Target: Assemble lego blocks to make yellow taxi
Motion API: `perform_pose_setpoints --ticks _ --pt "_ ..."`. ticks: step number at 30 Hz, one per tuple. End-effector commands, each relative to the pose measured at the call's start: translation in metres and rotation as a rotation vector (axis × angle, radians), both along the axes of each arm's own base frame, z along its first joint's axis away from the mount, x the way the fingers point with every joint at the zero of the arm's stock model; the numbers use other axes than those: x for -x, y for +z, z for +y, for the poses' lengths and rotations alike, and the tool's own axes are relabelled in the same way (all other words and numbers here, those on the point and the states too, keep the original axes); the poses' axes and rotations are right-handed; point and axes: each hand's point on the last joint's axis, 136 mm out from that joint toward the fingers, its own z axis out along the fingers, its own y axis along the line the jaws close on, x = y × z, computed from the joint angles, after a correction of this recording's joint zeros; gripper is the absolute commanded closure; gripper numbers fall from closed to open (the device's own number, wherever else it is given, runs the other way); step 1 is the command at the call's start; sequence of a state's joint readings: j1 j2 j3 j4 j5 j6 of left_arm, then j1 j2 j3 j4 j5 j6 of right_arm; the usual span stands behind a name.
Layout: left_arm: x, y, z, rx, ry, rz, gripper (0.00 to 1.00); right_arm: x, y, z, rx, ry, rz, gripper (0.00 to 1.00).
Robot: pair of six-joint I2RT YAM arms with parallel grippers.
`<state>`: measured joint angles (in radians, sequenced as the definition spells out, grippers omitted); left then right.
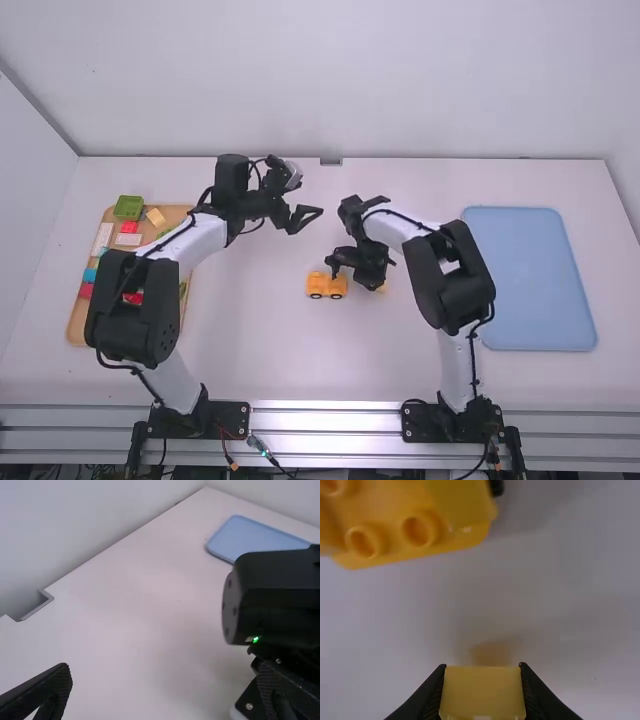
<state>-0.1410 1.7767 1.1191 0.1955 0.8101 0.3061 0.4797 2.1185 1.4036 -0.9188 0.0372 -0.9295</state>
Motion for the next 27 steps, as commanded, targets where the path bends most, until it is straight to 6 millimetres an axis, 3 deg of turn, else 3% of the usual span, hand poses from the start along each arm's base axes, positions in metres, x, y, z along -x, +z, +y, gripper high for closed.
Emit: perform_pose_setpoints --ticks 1,10,13,18,23,24,25,26,27 --pt "-0.002 0.004 -0.002 0.009 -0.009 -0.007 0.01 0.005 0.011 0.001 -0.048 0.066 -0.017 0.87" --pt "-0.002 0.004 -0.001 0.013 -0.012 -0.006 0.01 0.008 0.003 -0.008 -0.064 0.169 -0.002 0.86" --pt "-0.002 0.004 -0.001 0.013 -0.012 -0.006 0.01 0.006 0.003 -0.011 -0.072 0.155 0.0 0.8" --pt "-0.002 0.004 -0.001 0.013 -0.012 -0.007 0.01 0.001 0.003 -0.009 -0.106 0.127 -0.013 0.61" --pt "-0.002 0.005 -0.001 0.013 -0.012 -0.01 0.01 0.001 0.003 -0.007 -0.114 0.132 -0.012 0.56" --pt "-0.002 0.005 -0.001 0.013 -0.012 -0.01 0.01 0.001 0.003 -0.007 -0.114 0.133 -0.012 0.52" --pt "-0.002 0.005 -0.001 0.013 -0.012 -0.009 0.01 0.001 0.003 -0.007 -0.114 0.133 -0.016 0.42" --pt "-0.002 0.005 -0.001 0.013 -0.012 -0.01 0.01 -0.001 0.003 -0.007 -0.114 0.133 -0.021 0.0" --pt "-0.002 0.005 -0.001 0.013 -0.012 -0.01 0.01 -0.001 0.003 -0.006 -0.114 0.133 -0.024 0.01"
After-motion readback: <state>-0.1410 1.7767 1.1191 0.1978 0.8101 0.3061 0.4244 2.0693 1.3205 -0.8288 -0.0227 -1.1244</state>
